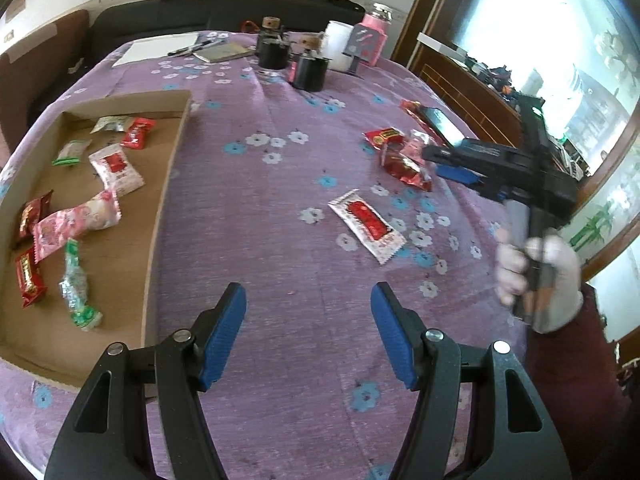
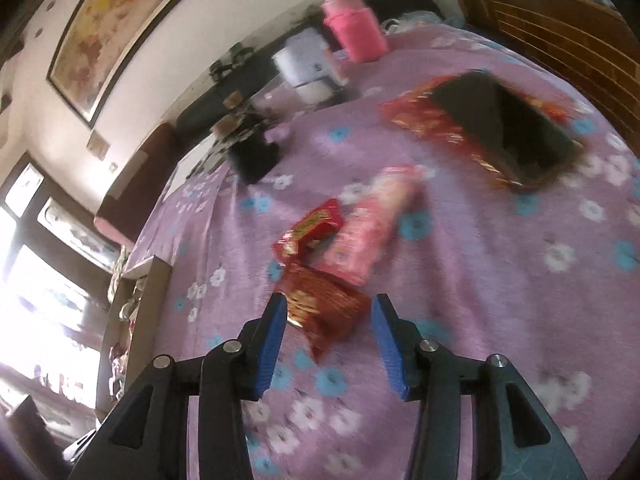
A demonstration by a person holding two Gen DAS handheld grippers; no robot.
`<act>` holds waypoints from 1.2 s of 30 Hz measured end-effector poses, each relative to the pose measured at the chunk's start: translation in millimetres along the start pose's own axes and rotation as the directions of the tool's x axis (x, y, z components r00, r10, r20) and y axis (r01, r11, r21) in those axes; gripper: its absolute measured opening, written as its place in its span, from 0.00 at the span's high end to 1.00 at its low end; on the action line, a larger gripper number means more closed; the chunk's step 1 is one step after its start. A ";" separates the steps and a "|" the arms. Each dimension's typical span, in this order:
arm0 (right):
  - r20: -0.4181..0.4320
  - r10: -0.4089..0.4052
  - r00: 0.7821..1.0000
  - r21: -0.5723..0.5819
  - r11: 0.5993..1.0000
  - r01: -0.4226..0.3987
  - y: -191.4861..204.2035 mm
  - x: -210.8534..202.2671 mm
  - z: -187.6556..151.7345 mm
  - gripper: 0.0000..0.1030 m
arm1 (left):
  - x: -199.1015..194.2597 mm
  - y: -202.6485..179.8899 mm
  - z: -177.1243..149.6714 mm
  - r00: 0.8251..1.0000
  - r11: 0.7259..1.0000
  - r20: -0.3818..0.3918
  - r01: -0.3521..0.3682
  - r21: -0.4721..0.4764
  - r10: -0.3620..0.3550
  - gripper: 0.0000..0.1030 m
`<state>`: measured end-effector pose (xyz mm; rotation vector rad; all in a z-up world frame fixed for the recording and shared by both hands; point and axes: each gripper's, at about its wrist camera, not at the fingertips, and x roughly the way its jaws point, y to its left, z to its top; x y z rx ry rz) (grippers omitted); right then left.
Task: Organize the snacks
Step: 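Grasp the dark red bag with the right gripper while the left grasps the white-red packet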
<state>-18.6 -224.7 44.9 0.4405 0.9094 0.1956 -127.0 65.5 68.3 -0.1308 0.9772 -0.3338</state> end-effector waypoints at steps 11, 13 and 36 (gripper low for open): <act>-0.005 -0.030 1.000 -0.269 0.963 0.028 43.8 38.8 -13.8 0.36 | 28.4 -16.8 16.5 0.999 1.000 -0.046 -0.024 -0.004 0.024 0.38; -0.021 -0.055 0.998 -0.316 0.948 0.046 50.4 41.4 -19.3 0.46 | 36.2 -22.4 20.1 0.998 1.000 -0.051 -0.029 0.005 0.029 0.38; 0.006 0.041 0.999 -0.202 0.979 -0.039 32.7 23.2 -13.6 0.34 | 95.9 -55.5 45.6 0.994 0.988 -0.038 -0.097 0.122 0.102 0.74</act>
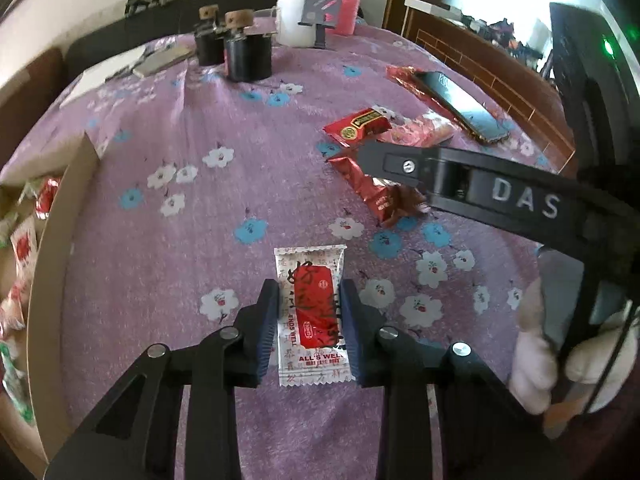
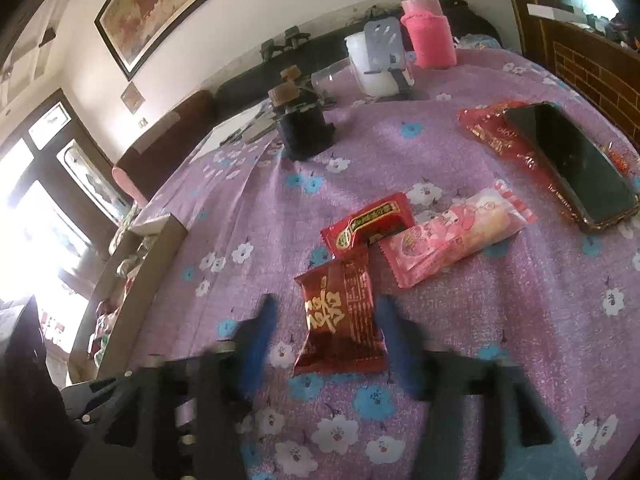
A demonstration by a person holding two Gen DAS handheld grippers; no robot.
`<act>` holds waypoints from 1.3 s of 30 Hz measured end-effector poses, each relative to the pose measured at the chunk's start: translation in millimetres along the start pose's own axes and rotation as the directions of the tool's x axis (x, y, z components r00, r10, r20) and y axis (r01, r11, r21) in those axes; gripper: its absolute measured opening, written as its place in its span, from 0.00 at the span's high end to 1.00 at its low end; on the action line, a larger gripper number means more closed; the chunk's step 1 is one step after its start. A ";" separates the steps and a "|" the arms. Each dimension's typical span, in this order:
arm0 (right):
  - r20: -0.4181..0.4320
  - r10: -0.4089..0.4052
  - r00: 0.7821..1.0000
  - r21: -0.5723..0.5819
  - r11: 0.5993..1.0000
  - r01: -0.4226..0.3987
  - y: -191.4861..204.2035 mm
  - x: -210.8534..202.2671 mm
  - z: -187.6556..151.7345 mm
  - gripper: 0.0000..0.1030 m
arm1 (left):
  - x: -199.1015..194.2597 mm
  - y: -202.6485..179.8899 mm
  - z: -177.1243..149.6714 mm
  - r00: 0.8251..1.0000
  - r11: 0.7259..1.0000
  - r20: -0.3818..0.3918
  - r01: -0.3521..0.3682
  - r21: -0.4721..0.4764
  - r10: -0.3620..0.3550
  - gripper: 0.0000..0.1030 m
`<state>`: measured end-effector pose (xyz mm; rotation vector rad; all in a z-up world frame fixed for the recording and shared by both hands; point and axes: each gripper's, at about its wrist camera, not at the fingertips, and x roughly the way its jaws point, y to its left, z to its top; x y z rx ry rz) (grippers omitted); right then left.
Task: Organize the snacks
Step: 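Grasp the dark red bag with the right gripper while the left grasps the white-red packet, then carry both snacks over the box and open both grippers to release them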
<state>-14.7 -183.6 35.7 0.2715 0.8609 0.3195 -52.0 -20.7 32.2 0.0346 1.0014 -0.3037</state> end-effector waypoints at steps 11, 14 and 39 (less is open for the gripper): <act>-0.037 -0.045 0.998 -0.098 0.994 0.042 19.2 18.6 -2.9 0.43 | -43.8 38.5 -15.9 0.997 0.991 0.056 0.054 -0.122 -0.047 0.73; -0.044 -0.069 0.997 -0.093 0.994 0.065 17.4 21.0 -3.8 0.60 | -61.2 54.5 -23.3 0.996 0.987 0.085 0.048 -0.153 -0.036 0.73; -0.062 0.117 0.991 -0.271 0.954 -0.130 176.3 -13.3 -16.6 0.68 | -108.6 235.2 -98.8 0.982 0.846 0.104 -0.078 -0.527 0.156 0.72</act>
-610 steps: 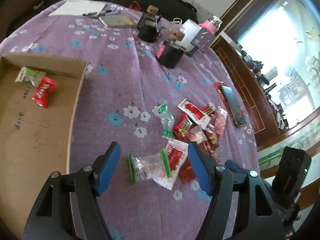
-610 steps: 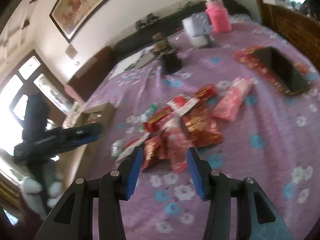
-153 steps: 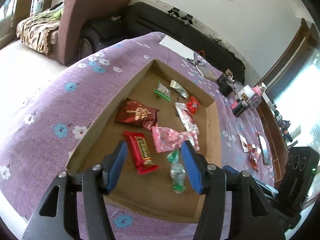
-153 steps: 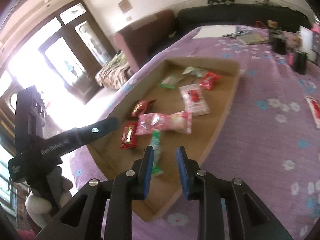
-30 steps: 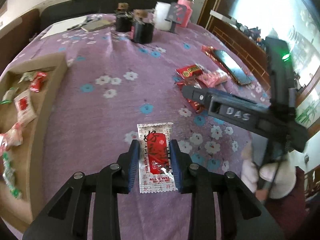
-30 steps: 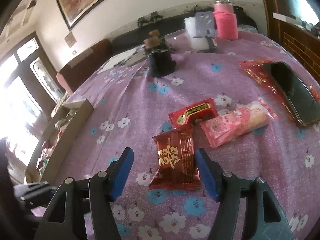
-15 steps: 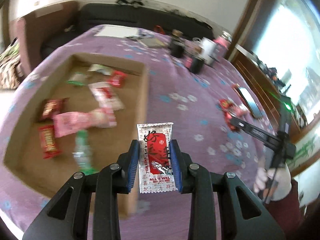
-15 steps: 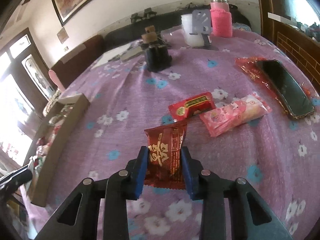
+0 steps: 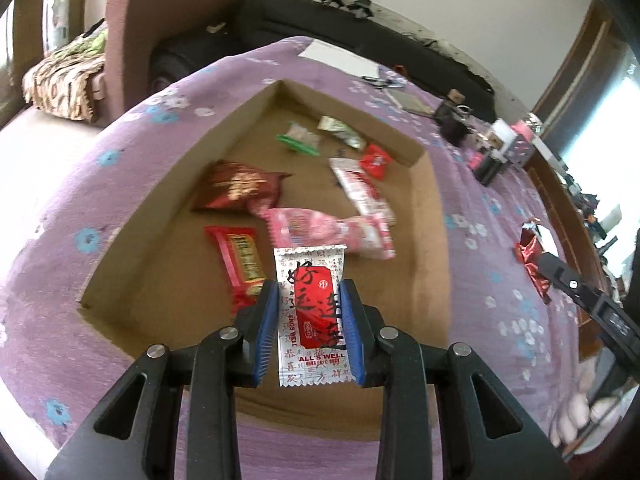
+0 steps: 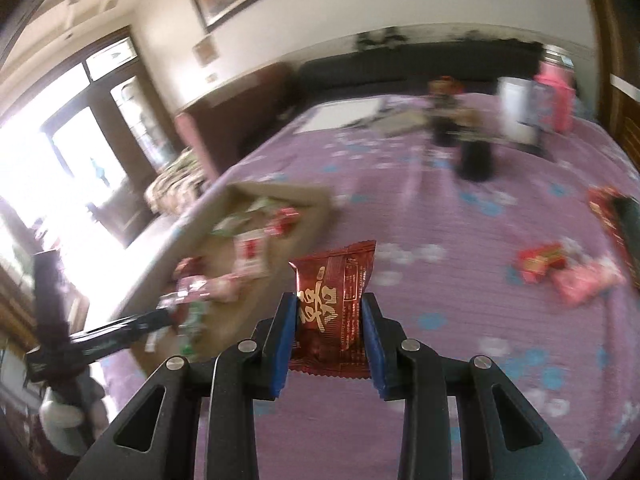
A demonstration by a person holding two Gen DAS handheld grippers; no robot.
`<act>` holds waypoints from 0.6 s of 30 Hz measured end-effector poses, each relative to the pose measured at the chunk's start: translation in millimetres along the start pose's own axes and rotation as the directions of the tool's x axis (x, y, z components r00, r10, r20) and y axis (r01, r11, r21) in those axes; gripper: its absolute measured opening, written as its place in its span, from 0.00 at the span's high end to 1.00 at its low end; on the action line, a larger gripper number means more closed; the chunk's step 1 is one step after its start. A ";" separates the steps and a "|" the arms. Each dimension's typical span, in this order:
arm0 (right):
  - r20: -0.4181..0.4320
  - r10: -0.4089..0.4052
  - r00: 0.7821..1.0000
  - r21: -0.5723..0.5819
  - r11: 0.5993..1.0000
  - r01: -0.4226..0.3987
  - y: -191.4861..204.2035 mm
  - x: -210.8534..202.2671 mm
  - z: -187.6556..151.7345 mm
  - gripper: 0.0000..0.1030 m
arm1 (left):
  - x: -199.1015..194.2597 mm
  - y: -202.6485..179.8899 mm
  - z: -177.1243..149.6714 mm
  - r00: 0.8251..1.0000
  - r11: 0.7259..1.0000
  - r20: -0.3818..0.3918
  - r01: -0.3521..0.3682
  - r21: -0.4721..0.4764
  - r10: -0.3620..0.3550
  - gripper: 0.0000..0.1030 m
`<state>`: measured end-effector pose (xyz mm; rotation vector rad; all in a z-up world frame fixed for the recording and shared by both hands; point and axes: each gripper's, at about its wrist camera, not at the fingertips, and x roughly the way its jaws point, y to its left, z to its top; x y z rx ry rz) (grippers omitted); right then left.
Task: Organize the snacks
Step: 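Carry both snacks over the box and open both grippers to release them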
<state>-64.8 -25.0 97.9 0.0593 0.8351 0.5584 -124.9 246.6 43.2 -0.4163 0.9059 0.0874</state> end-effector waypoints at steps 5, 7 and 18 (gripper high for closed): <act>-0.054 0.053 0.997 -0.075 0.996 -0.057 50.5 26.7 0.1 0.68 | 3.1 2.7 -1.9 0.999 0.999 -0.016 -0.037 0.037 0.037 0.70; -0.079 0.069 0.995 -0.098 0.992 -0.076 68.0 38.1 -2.3 0.68 | 1.5 4.5 -1.6 1.000 0.999 -0.017 -0.012 0.033 0.013 0.61; -0.149 0.036 0.988 -0.216 0.974 -0.068 117.7 79.0 -17.0 0.68 | -12.6 23.2 5.5 0.999 0.998 0.014 0.044 -0.033 -0.044 0.39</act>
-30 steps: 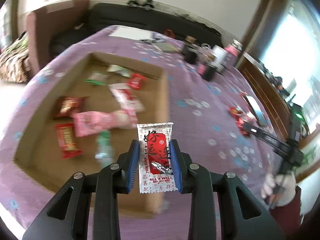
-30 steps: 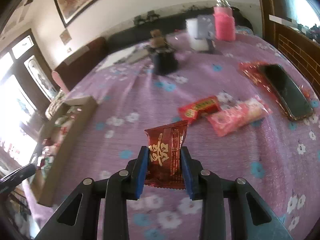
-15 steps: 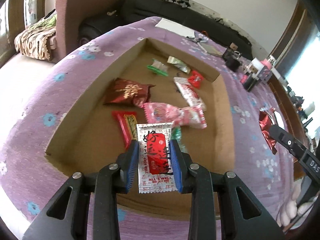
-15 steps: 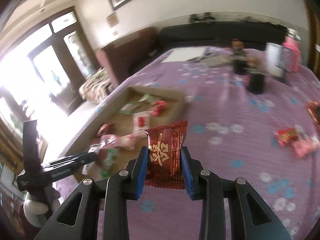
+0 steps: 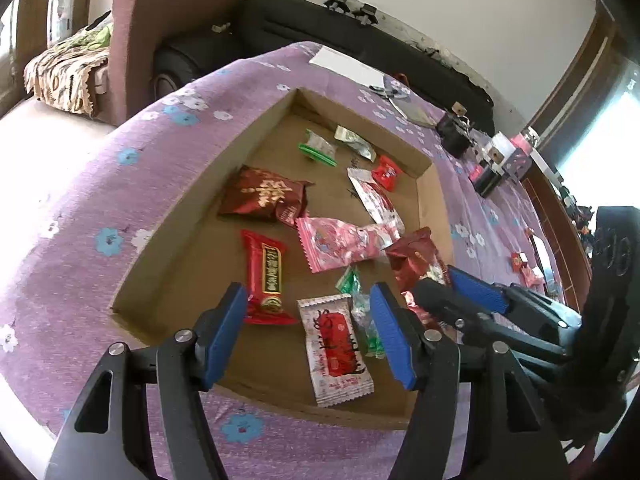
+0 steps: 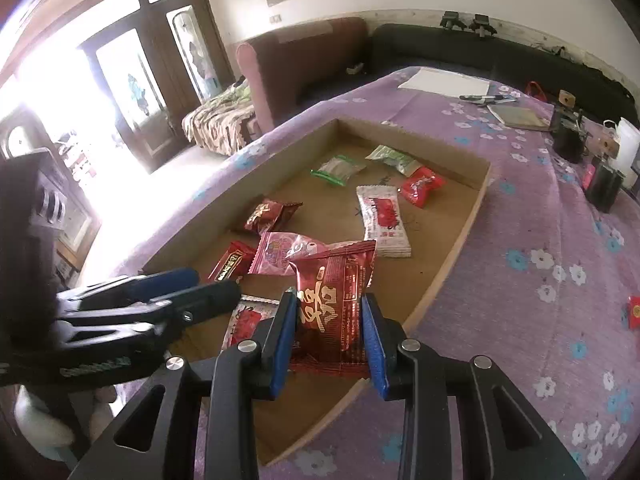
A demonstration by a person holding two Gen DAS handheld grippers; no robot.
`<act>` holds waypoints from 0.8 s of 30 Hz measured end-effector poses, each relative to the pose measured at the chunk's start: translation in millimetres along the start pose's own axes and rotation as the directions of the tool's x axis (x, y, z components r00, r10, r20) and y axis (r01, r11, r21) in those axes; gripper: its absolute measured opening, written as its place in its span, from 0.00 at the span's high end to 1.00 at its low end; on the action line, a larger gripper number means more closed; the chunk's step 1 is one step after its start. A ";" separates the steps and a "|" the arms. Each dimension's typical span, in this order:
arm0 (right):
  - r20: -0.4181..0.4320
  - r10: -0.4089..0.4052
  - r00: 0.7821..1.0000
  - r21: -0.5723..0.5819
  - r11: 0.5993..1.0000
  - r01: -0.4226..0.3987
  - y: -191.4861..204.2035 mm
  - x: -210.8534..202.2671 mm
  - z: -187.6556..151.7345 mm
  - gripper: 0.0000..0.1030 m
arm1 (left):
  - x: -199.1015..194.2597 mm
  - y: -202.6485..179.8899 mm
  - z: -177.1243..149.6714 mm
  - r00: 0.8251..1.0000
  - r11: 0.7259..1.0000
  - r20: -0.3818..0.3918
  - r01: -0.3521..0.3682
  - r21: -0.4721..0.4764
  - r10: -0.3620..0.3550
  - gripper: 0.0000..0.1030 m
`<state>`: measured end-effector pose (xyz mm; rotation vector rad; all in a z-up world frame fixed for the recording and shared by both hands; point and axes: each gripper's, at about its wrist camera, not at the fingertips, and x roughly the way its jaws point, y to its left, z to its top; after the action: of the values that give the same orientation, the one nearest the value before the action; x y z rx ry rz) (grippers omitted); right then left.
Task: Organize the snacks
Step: 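Carry both snacks over the box and open both grippers to release them, then withdraw both open tools from the box toward the remaining snacks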
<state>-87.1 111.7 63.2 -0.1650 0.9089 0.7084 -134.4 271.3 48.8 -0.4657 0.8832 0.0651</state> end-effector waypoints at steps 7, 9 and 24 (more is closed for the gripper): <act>0.046 -0.014 0.999 0.039 0.999 0.012 -8.0 -5.3 -1.6 0.63 | -1.6 -4.1 -0.7 1.000 1.000 -0.005 0.009 -0.003 -0.009 0.39; 0.068 -0.023 0.997 0.059 0.998 0.019 -15.0 -13.5 -3.5 0.60 | -3.1 -10.0 -2.1 1.000 1.000 -0.003 0.019 0.006 -0.019 0.39; 0.089 -0.117 0.989 0.356 0.931 0.078 -131.4 -62.3 -55.1 0.55 | 4.1 -84.3 -21.1 0.997 0.980 -0.050 0.069 0.186 -0.060 0.39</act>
<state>-66.9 -42.3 56.3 0.1454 0.9019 0.4477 -126.6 186.2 65.0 -0.3198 0.9071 -0.0877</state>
